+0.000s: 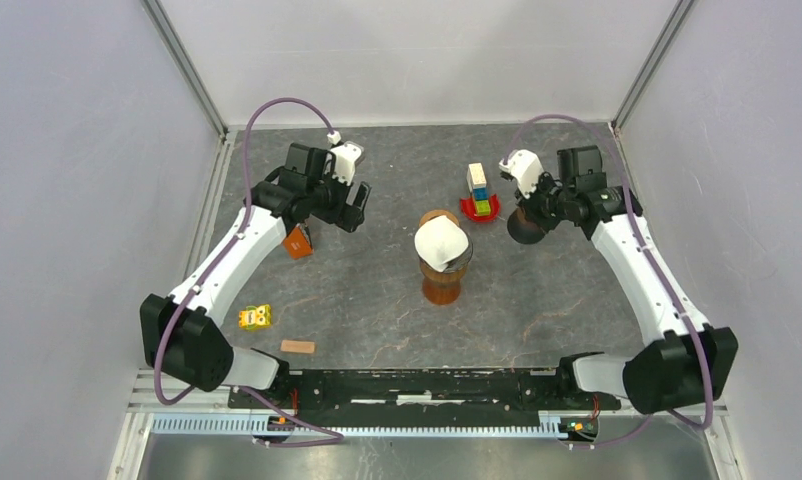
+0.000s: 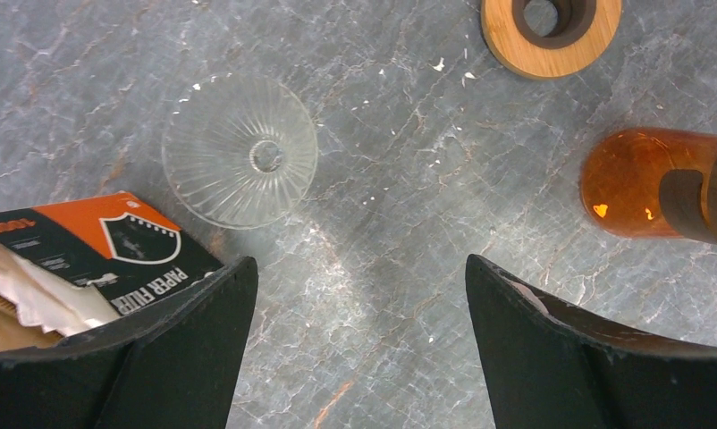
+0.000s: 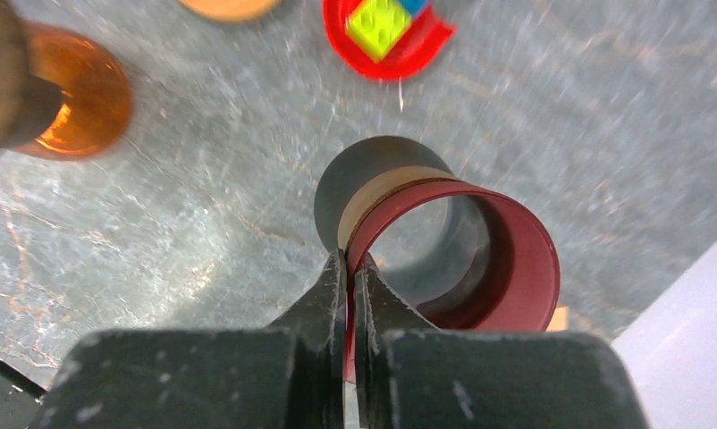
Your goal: Place the coffee filter in the dripper
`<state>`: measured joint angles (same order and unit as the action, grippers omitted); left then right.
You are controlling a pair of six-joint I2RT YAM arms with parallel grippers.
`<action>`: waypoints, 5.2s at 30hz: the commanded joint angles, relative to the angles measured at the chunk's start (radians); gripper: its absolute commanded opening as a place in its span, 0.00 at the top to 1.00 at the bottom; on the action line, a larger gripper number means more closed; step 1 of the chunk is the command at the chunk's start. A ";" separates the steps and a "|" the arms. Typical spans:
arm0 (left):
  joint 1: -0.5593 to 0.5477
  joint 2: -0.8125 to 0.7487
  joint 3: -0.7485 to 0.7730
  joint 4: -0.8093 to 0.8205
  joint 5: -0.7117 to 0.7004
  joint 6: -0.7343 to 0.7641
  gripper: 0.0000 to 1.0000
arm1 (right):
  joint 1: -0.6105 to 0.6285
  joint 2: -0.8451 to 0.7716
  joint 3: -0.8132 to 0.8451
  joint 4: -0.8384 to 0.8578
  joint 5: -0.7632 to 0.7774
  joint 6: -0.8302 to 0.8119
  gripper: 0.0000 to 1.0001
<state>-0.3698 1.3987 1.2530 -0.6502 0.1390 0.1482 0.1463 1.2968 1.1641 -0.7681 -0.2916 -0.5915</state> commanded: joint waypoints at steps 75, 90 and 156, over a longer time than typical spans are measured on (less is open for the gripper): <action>0.313 -0.215 0.025 0.003 0.106 -0.020 0.00 | 0.921 0.605 0.454 0.107 0.026 -0.052 0.81; 0.312 -0.207 0.054 0.009 0.067 -0.047 0.00 | 0.871 0.434 0.626 0.064 0.114 -0.013 0.45; 0.316 -0.260 -0.071 0.073 0.213 -0.033 0.00 | 0.320 0.836 0.602 0.126 0.061 0.108 0.68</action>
<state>-0.0601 1.1564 1.1709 -0.6098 0.3428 0.0975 0.4671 2.1471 1.6672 -0.6144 -0.2157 -0.4801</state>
